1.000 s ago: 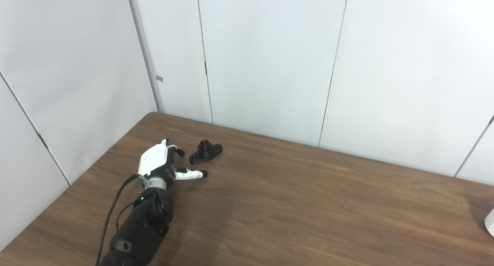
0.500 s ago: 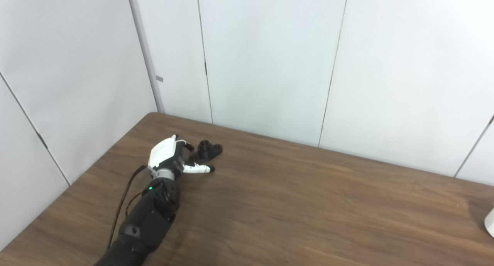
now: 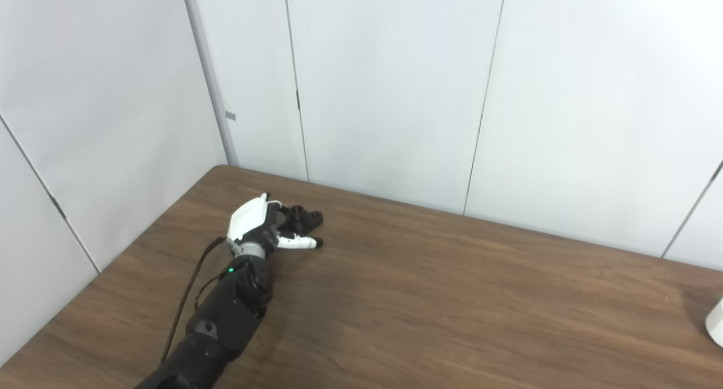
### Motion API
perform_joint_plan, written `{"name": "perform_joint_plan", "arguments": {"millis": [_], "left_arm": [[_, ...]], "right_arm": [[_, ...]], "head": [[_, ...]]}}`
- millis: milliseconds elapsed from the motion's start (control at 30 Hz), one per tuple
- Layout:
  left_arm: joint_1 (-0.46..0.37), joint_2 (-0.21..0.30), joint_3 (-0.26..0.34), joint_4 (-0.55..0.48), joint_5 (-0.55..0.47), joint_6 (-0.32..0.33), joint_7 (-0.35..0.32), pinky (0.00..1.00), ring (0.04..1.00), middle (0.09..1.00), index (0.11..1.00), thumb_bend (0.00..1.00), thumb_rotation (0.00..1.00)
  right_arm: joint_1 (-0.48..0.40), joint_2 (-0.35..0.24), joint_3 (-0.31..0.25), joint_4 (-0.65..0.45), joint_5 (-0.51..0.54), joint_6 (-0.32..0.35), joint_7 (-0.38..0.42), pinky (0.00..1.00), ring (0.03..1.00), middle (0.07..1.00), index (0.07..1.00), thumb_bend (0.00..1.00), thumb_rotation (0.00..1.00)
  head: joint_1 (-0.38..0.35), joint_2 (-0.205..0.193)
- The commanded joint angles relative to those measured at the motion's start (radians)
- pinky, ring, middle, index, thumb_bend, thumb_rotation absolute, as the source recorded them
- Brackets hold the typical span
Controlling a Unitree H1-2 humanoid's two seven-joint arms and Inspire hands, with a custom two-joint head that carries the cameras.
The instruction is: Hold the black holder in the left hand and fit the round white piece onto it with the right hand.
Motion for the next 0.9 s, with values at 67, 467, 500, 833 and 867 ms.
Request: {"name": "perform_joint_plan", "arguments": {"millis": [67,467,500,833,867], "left_arm": [[-0.027,-0.004,-0.013,0.03,-0.001,-0.016,0.003,1.0,1.0,1.0,0.641,0.9,0.14],[-0.02,0.023,-0.056,0.069,0.042,-0.053,0.052,1.0,1.0,0.932,0.478,0.52,0.04],[-0.018,0.024,-0.057,0.066,0.043,-0.05,0.05,1.0,1.0,0.93,0.477,0.52,0.04],[0.002,0.025,-0.056,0.04,0.035,-0.056,0.048,1.0,1.0,0.925,0.478,0.52,0.05],[0.008,0.023,-0.055,0.031,0.031,-0.062,0.047,1.0,1.0,0.926,0.478,0.52,0.05]], "right_arm": [[0.046,0.041,0.015,0.034,0.007,-0.002,-0.01,0.5,0.689,0.745,0.7,0.96,0.63],[0.047,0.039,0.013,0.03,0.012,0.003,-0.009,0.5,0.704,0.757,0.711,1.0,0.64],[0.047,0.039,0.013,0.031,0.013,0.002,-0.008,0.5,0.704,0.757,0.711,1.0,0.64],[0.043,0.037,0.012,0.041,0.015,-0.008,-0.005,0.52,0.72,0.769,0.72,1.0,0.65],[0.043,0.037,0.012,0.038,0.015,-0.004,-0.006,0.52,0.723,0.772,0.723,1.0,0.65]], "head": [[0.001,0.002],[0.003,0.006],[0.003,0.006],[-0.002,0.011],[-0.004,0.011]]}}
